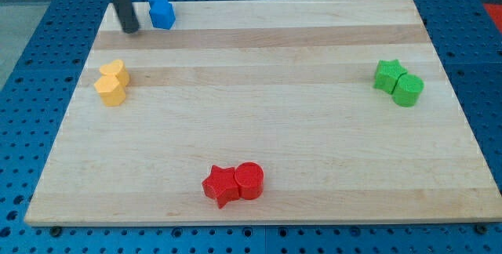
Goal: Place the blue triangle at the top center of the board
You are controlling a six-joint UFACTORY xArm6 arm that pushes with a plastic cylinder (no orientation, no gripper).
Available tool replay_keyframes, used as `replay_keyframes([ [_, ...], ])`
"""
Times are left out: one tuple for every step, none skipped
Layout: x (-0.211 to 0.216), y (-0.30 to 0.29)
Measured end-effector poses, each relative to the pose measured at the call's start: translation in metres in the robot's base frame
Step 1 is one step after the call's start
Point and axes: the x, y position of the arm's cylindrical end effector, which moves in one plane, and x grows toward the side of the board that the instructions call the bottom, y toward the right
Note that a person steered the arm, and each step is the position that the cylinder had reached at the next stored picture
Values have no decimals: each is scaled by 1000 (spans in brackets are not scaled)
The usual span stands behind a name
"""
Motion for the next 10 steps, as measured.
replay_keyframes([
  [-3,-39],
  [-50,-36],
  [-74,-27],
  [-64,14],
  [-59,65],
  [-60,97],
  [-61,105],
  [-73,95],
  [-74,125],
  [-61,186],
])
